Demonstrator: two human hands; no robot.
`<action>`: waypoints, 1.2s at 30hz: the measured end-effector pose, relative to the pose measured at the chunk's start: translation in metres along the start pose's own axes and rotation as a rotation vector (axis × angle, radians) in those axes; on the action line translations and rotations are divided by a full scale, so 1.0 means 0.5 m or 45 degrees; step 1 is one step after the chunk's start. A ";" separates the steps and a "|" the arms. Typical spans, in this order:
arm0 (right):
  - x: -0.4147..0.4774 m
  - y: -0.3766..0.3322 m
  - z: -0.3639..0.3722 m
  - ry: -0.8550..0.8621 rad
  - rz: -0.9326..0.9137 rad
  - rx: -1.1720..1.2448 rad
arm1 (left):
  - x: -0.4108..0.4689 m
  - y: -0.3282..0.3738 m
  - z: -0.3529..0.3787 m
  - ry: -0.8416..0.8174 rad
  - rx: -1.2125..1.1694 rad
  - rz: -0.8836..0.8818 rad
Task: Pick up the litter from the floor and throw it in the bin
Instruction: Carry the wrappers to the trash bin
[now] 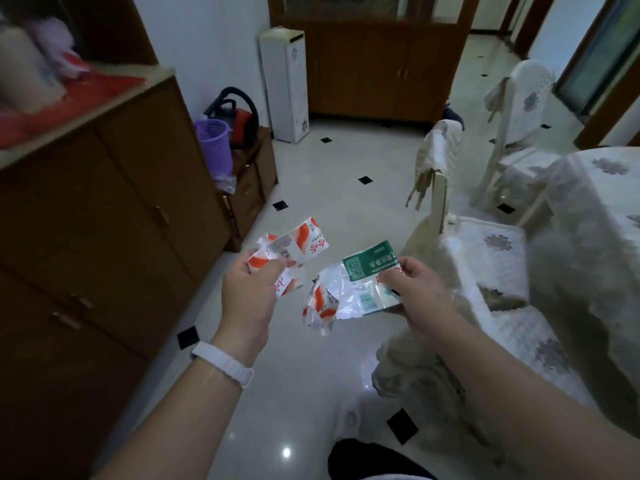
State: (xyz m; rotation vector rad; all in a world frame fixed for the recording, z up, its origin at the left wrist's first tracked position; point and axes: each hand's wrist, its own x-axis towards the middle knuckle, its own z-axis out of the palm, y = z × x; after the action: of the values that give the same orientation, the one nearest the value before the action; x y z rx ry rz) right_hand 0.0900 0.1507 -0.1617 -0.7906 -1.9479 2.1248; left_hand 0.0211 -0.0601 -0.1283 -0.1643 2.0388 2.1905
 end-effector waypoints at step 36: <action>0.976 -0.265 -0.033 0.370 -0.015 0.267 | 0.984 0.122 0.541 -0.330 -0.043 -0.120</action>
State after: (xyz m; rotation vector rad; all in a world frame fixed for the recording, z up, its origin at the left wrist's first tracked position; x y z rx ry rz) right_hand -0.3476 0.4043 -0.1689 -0.9784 -1.5533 2.0309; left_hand -0.4687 0.2210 -0.1359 0.0191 1.8177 2.0689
